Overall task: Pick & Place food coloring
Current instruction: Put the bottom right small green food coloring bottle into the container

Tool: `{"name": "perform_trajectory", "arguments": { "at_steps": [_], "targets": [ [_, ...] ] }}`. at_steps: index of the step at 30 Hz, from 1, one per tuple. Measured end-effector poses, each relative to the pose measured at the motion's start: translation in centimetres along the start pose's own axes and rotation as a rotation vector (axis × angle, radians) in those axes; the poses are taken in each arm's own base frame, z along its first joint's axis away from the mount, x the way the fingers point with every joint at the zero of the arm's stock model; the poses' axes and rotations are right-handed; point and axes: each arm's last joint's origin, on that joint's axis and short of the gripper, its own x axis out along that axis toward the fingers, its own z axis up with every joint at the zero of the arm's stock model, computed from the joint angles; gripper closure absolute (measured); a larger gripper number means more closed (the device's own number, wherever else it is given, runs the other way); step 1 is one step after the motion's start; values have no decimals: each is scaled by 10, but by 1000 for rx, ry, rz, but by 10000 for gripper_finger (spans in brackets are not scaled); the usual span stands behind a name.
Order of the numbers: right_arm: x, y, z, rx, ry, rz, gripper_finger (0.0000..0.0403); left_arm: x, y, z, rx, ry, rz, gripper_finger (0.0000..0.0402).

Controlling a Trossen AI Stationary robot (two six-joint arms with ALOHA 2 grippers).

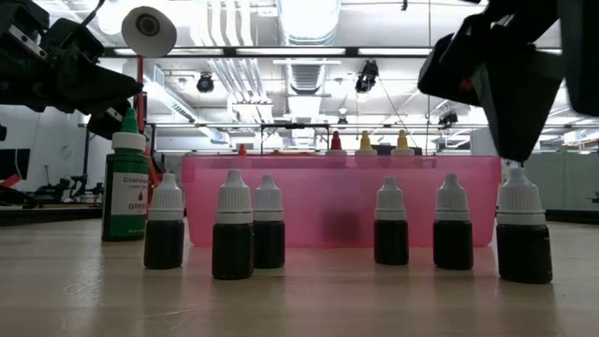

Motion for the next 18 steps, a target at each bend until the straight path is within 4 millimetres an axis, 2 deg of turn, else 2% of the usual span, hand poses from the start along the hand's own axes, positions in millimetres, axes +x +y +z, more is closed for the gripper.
{"name": "perform_trajectory", "arguments": {
  "at_steps": [11, 18],
  "targets": [
    [2, 0, 1, -70, 1, -4, 225, 0, 0, 0, 0, 0, 0, 402],
    [-12, 3, 3, -79, 1, -1, 225, 0, 0, 0, 0, 0, 0, 402]
  ]
}}
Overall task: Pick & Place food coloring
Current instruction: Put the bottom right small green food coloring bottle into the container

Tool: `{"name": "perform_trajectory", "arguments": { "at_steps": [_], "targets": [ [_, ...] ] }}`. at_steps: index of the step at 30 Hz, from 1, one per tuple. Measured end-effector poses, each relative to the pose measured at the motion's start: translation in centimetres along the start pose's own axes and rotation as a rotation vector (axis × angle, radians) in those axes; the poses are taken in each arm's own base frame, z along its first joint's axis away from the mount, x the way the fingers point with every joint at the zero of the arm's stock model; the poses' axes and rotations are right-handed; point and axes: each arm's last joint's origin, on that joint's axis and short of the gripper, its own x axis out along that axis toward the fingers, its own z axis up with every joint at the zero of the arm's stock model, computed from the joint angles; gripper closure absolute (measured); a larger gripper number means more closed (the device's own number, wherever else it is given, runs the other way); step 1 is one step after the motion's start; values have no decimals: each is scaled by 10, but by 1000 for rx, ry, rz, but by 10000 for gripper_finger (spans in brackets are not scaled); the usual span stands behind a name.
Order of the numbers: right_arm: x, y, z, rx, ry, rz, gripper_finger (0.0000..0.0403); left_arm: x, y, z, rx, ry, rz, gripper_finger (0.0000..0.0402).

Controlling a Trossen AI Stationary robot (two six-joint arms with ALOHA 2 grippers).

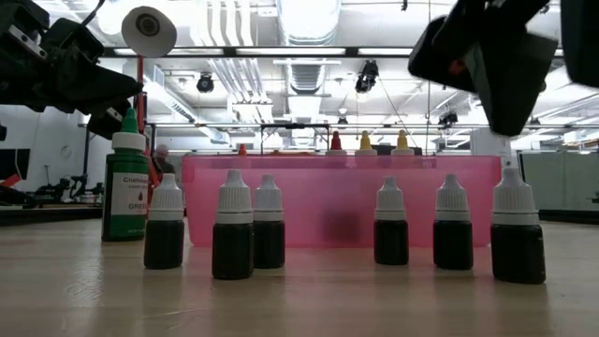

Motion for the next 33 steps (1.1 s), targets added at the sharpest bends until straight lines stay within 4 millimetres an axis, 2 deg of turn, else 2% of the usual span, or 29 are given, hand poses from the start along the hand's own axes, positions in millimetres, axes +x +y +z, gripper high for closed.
{"name": "perform_trajectory", "arguments": {
  "at_steps": [8, 16, 33],
  "targets": [
    [-5, -3, -3, -33, 27, -22, 225, 0, 0, 0, 0, 0, 0, 402],
    [2, -8, -2, -93, 29, -56, 225, 0, 0, 0, 0, -1, 0, 402],
    [18, -17, -9, -94, 6, -76, 225, 0, 0, 0, 0, -1, 0, 402]
  ]
}}
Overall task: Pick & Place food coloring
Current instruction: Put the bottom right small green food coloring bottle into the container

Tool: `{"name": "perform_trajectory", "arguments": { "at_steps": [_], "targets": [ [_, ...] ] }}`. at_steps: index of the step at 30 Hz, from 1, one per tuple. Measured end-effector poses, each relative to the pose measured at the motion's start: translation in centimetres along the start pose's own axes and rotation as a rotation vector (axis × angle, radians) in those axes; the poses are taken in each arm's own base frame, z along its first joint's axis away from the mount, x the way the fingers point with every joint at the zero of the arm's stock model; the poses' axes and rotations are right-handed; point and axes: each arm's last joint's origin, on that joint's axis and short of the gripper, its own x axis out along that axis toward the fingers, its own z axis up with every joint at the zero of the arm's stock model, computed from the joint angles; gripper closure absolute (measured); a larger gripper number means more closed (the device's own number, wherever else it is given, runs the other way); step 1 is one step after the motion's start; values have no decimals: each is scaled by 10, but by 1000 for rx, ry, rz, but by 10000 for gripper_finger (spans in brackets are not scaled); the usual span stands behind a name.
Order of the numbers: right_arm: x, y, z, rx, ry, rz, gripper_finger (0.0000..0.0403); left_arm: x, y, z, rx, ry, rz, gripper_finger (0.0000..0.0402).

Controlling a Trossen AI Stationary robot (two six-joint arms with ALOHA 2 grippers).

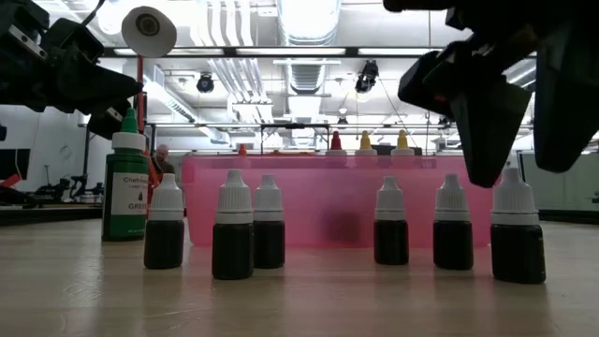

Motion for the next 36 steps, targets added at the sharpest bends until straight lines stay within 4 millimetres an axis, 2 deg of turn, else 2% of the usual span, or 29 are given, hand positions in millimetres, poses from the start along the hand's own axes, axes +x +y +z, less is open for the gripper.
{"name": "perform_trajectory", "arguments": {
  "at_steps": [36],
  "targets": [
    [14, -1, -4, 19, -55, 61, 225, 0, 0, 0, 0, -1, -1, 402]
  ]
}}
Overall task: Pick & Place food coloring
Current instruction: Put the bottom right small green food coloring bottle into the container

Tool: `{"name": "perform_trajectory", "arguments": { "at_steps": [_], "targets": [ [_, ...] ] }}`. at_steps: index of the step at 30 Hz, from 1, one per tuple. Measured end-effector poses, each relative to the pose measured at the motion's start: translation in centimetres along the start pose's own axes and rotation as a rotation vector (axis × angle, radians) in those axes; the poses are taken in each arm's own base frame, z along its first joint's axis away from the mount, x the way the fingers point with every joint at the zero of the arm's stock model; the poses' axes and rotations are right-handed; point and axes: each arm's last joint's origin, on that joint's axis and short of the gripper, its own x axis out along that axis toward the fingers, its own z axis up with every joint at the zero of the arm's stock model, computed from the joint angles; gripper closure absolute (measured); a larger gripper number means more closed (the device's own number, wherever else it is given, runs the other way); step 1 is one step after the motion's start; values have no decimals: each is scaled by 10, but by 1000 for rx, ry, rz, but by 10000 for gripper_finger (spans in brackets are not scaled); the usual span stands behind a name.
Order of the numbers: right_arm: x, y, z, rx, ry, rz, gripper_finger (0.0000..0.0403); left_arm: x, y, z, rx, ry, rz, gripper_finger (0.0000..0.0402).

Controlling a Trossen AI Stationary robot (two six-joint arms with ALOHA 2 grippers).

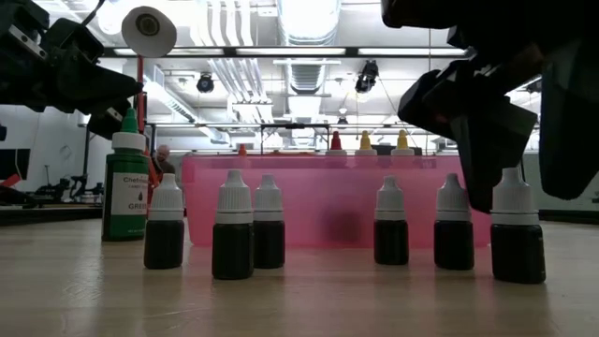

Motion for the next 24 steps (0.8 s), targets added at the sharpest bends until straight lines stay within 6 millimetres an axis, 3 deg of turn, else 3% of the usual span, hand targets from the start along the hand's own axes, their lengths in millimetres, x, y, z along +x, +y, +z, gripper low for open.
{"name": "perform_trajectory", "arguments": {
  "at_steps": [8, 24],
  "targets": [
    [0, 0, 0, 1, -5, 2, 250, 0, 0, 0, 0, 0, 0, 402],
    [2, -1, -1, 3, -7, 2, 339, 0, 0, 0, 0, 0, 0, 402]
  ]
}}
